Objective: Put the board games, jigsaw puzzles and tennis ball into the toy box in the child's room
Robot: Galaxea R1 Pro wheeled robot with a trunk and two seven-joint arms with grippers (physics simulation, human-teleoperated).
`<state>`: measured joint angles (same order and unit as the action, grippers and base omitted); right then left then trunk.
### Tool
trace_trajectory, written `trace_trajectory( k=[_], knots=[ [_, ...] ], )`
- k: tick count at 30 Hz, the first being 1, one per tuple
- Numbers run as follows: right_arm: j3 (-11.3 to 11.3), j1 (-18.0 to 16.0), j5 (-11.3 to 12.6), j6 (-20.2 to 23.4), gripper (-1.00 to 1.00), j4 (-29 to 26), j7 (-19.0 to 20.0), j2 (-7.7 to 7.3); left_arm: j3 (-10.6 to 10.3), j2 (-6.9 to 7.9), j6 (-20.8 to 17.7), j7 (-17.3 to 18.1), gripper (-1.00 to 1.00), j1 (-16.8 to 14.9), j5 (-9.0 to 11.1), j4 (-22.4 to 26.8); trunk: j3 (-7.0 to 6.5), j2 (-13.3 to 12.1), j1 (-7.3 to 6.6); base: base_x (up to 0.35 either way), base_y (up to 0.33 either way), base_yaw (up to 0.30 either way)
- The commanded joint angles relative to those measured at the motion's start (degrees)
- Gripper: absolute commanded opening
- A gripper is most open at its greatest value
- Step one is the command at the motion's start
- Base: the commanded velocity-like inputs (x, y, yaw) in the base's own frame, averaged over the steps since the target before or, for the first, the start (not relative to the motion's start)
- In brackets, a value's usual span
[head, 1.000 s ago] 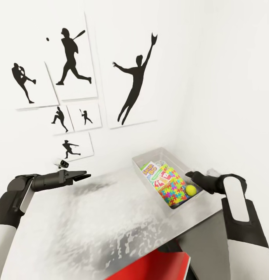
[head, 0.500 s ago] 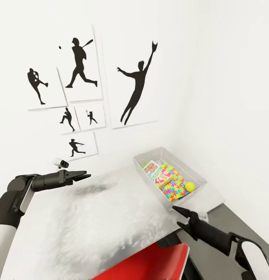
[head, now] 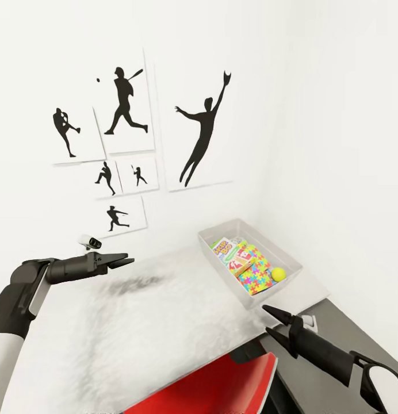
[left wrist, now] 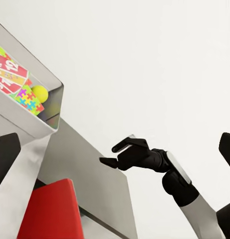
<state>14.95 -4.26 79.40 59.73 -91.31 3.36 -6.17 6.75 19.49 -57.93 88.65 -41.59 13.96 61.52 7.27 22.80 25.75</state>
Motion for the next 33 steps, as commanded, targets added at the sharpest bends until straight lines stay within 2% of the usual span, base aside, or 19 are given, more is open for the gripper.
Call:
trace_trajectory(
  k=[1, 12, 33],
  knots=[
    [0.1, -0.1, -0.4, 0.3, 1.0, 0.0, 0.3, 0.01, 0.0, 0.02, -0.6, 0.2, 1.0, 0.0, 0.0, 0.0, 0.03, 0.1, 0.03, -0.041, 0.0, 0.0],
    [0.4, 0.0, -0.6, 0.3, 1.0, 0.0, 0.5, -0.38, 0.0, 0.02, -0.6, 0.2, 1.0, 0.4, 0.1, 0.1, -0.99, 0.1, 0.03, -0.064, 0.018, 0.0],
    [0.4, 0.0, -0.6, 0.3, 1.0, 0.0, 0.5, -0.34, 0.0, 0.02, -0.6, 0.2, 1.0, 0.4, 0.1, 0.3, -2.92, 0.1, 0.03, -0.258, 0.138, 0.0]
  ],
)
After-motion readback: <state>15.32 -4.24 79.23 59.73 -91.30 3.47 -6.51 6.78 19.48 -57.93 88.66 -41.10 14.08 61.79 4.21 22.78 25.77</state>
